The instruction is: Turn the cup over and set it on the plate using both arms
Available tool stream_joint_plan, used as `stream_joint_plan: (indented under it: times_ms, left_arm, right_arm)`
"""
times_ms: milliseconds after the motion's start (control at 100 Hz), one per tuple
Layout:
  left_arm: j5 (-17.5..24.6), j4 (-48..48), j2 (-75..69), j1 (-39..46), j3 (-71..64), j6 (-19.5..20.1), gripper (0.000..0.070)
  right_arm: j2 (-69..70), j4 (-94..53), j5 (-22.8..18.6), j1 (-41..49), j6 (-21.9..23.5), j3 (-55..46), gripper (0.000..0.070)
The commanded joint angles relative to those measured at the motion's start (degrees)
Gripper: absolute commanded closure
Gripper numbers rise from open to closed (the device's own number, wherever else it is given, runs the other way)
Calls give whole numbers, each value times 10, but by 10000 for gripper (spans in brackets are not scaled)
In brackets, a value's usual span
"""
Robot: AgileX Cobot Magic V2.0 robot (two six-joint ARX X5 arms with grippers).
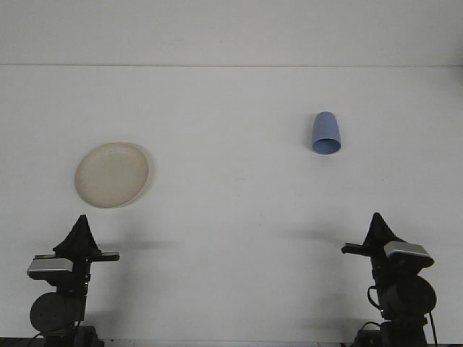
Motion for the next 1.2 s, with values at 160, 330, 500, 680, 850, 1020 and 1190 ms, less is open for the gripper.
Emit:
stream_joint_plan:
  times_ms: [160,330,500,680,850,1020,1190]
  left_arm:
    - [-2,6,-1,0,-12,-2,687]
    - [-2,6,-1,0,-12,-2,687]
    - [-2,6,-1,0,-12,-2,687]
    - [-2,6,-1,0,-12,-2,687]
    - [-2,6,-1,0,-12,-2,687]
    - [-2,6,-1,0,-12,-2,687]
    - [-2,6,-1,0,-12,-2,687]
  right_arm:
    - [191,24,-42,0,-84,100,231]
    - [332,99,-60,0,-129,151,231]
    - [469,185,-70,0,-143,189,231]
    - [606,258,-70,0,-178,232,231]
    - [716,302,-70,0,-211,289,231]
    - [811,314,-70,0,-239,356,232]
    - [889,314,-70,0,-267,417,232]
